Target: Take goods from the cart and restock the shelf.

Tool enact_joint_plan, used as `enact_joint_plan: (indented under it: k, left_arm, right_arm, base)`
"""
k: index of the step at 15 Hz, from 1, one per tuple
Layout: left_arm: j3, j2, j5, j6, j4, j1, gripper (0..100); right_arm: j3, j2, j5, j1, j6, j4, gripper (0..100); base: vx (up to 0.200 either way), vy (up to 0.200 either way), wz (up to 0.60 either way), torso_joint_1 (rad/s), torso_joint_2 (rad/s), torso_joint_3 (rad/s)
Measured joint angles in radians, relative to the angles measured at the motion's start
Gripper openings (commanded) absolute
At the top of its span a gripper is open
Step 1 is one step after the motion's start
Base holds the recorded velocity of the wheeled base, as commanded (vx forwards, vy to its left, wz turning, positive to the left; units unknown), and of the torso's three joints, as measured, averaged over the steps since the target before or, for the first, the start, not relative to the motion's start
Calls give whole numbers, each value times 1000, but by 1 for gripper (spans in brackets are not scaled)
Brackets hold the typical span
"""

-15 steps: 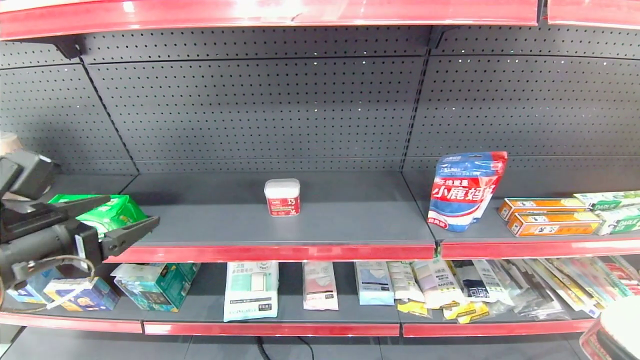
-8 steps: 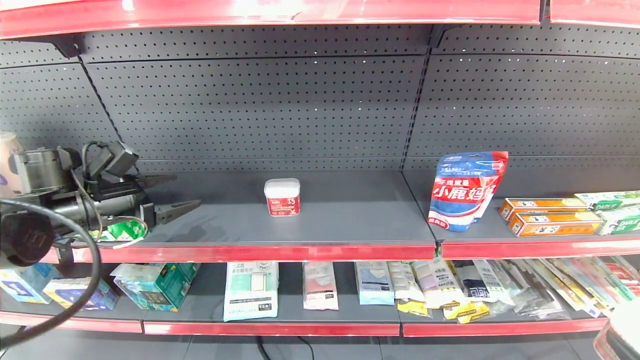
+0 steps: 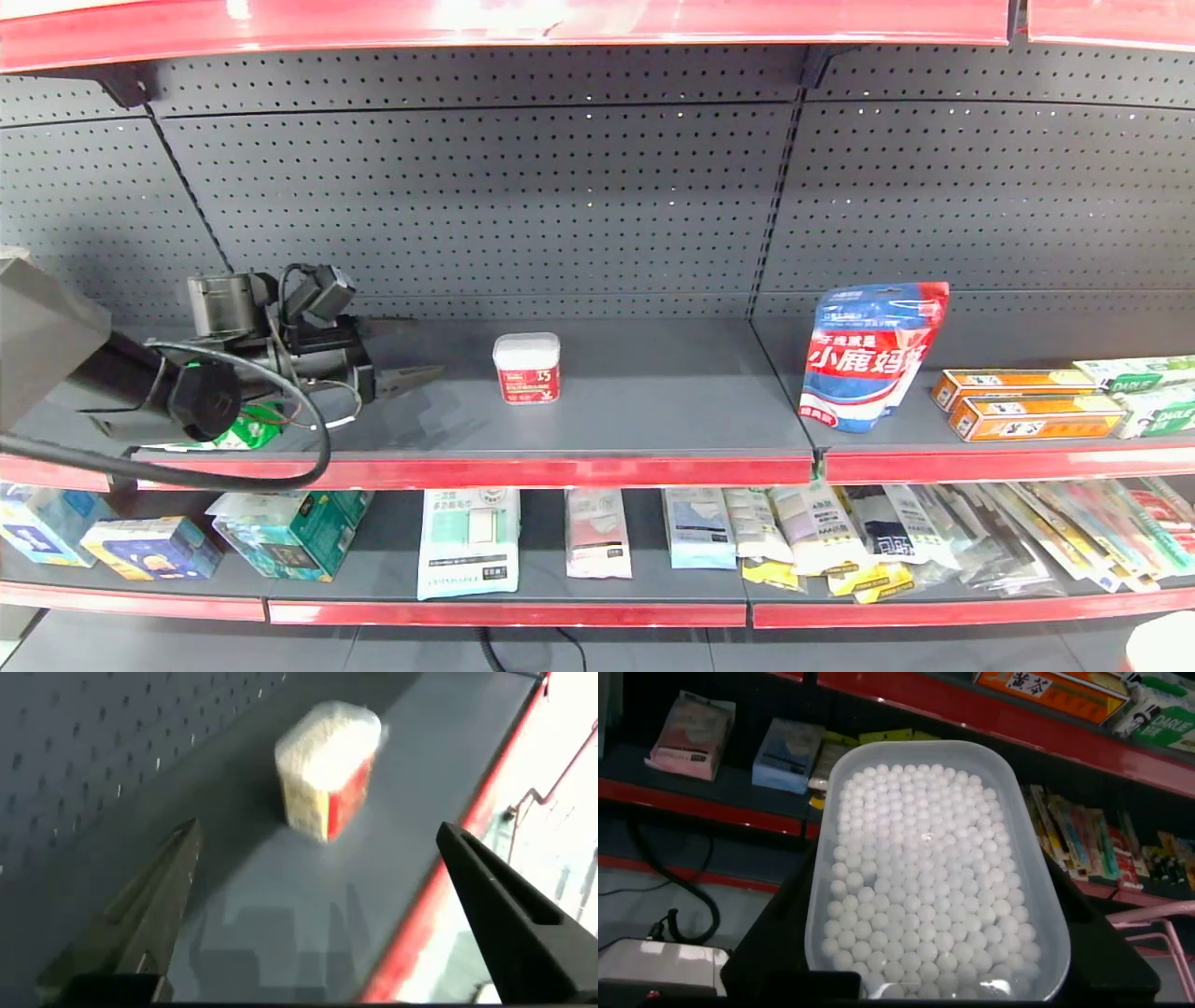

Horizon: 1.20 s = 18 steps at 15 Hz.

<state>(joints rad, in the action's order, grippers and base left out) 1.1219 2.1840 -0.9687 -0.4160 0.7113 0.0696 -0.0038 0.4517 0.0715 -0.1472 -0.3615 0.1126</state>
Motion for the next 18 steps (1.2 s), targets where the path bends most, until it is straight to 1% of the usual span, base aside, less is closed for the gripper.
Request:
enact_joint_plan:
  k: [2, 8, 11, 14, 18]
  left_arm:
    - [76, 54, -1, 10, -5, -26, 100]
    - [207, 167, -17, 16, -6, -89, 100]
    - [286, 225, -16, 17, -7, -108, 100]
    - [326, 257, -16, 27, -21, -126, 100]
    - [378, 310, -14, 28, -21, -149, 100]
  right_arm:
    - [-14, -48, -1, 0, 0, -72, 0]
    - [-25, -98, -3, 0, -1, -74, 0]
    - [-25, -104, -3, -1, -21, -74, 0]
    - [-25, -107, -2, 0, -24, -74, 0]
    - [-25, -109, -3, -1, -24, -74, 0]
  base:
    - [0, 0, 0, 0, 0, 0]
    - [0, 0, 0, 0, 0, 0]
    - [0, 0, 0, 0, 0, 0]
    - [0, 0, 0, 0, 0, 0]
    - [0, 0, 0, 0, 0, 0]
